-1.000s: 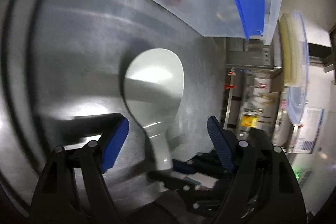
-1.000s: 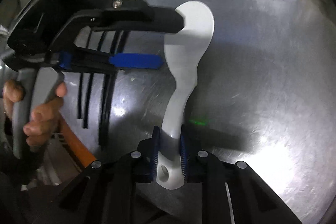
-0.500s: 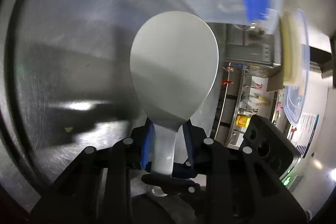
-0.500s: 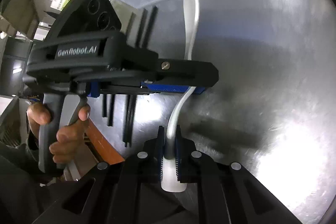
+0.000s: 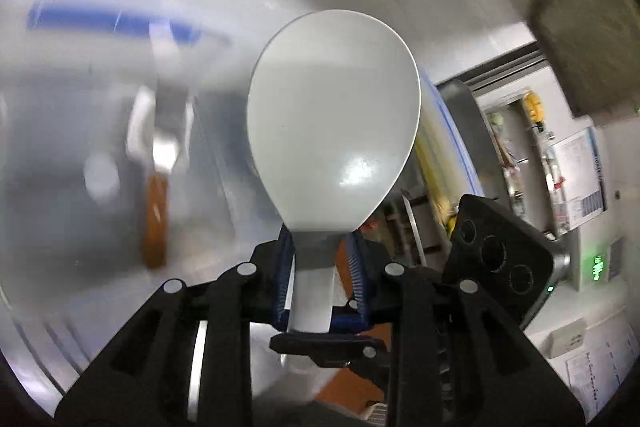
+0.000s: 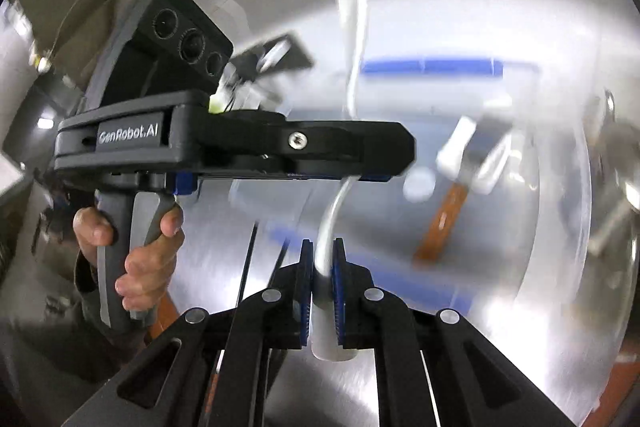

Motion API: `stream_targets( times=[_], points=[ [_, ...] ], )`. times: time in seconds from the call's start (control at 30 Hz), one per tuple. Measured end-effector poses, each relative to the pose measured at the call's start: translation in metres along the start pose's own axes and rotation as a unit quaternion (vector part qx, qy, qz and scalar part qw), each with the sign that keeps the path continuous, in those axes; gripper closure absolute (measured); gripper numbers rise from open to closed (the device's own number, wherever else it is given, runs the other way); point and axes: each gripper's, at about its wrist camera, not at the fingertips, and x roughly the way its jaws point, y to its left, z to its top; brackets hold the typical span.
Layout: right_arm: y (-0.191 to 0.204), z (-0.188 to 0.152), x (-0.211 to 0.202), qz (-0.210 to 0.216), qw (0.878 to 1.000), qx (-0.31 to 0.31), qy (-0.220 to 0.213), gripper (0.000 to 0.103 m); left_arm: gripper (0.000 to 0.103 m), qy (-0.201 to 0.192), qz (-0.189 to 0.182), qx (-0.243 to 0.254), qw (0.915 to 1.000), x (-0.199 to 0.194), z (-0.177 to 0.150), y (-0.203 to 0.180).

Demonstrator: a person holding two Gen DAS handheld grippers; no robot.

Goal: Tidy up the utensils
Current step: 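Lower the rice paddle into the clear box and open the right gripper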

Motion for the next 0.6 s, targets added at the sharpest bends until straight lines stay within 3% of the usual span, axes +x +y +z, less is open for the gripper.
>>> stream_targets(
  times=[0.07,0.2,0.37,0.53,0.6],
  points=[
    [-0.029,0.032,0.015,0.009,0.999,0.042,0.017,0.092,0.078,0.028,0.02,-0.02,0.9992,0.022,0.04,0.017],
    [-0.077,0.053,0.059,0.012,0.989,0.13,0.063,0.092,0.078,0.078,0.051,-0.069,0.9932,0.067,0.07,0.069],
    [-0.118,0.043,0.112,-0.015,0.968,0.213,0.128,0.092,0.078,0.132,0.08,-0.117,0.9811,0.122,0.07,0.121],
    [-0.143,0.037,0.138,-0.03,0.951,0.254,0.175,0.091,0.078,0.154,0.089,-0.135,0.9747,0.138,0.063,0.142],
    [-0.15,0.038,0.14,-0.024,0.944,0.276,0.178,0.091,0.07,0.157,0.094,-0.133,0.9741,0.138,0.062,0.14]
  ],
)
